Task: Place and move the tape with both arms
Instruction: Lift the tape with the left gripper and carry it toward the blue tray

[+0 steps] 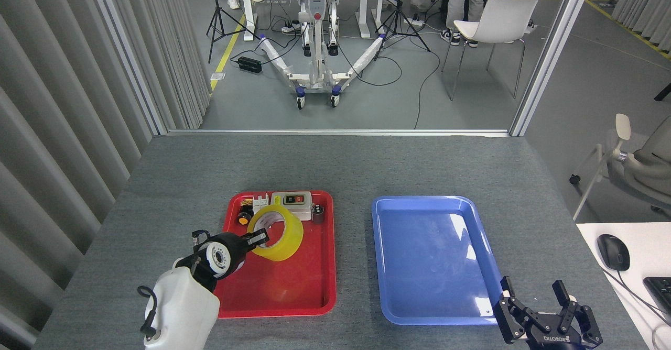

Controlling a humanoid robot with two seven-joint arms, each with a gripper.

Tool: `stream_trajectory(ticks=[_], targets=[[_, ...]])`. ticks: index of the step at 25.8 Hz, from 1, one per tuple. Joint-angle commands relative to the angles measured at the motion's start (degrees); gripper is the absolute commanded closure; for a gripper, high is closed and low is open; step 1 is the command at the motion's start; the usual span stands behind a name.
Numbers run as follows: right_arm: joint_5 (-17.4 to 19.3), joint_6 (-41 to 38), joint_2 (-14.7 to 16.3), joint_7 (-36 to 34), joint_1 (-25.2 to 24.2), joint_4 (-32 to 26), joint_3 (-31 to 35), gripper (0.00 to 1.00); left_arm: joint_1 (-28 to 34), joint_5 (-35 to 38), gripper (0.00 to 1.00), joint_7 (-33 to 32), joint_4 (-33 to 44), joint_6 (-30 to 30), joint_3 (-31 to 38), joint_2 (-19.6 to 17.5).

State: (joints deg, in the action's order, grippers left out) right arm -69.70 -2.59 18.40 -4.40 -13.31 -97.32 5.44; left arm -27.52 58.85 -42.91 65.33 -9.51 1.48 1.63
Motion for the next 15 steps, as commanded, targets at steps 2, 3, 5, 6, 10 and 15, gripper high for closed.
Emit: stream_trajectory(ticks=[2, 3, 5, 6, 10, 15], targets=[[0.27, 0.39, 1.02, -0.52, -0.4, 0.11, -0.69, 0.0, 6.51, -19.12, 0.94, 2.83, 9.82, 3.18, 4.59, 0.57], [0.18, 0.57, 1.9, -0.52, -0.31, 0.11, -1.57, 0.0, 7.57, -22.73, 0.94, 1.43, 11.93, 6.26, 5.03, 0.65], [0.0, 1.1, 3.48, -0.87, -0.4, -0.06, -3.33, 0.0, 10.64, -35.73, 0.93, -3.5, 14.48, 15.23, 5.29, 0.3], [0.09, 1.36, 3.92, -1.49, -0.4, -0.15, -3.68, 0.0, 12.05, -41.8, 0.93, -6.04, 14.92, 18.92, 5.2, -0.14], [0.71, 0.39, 4.1, -8.08, -0.4, -0.41, -4.12, 0.0, 17.49, -50.32, 0.93, -12.28, 18.17, 24.37, 4.76, -0.31], [3.61, -4.27, 4.8, -15.2, -0.48, 0.2, -5.87, 0.0, 21.63, -52.17, 0.93, -12.72, 18.96, 27.97, -2.79, 0.39]])
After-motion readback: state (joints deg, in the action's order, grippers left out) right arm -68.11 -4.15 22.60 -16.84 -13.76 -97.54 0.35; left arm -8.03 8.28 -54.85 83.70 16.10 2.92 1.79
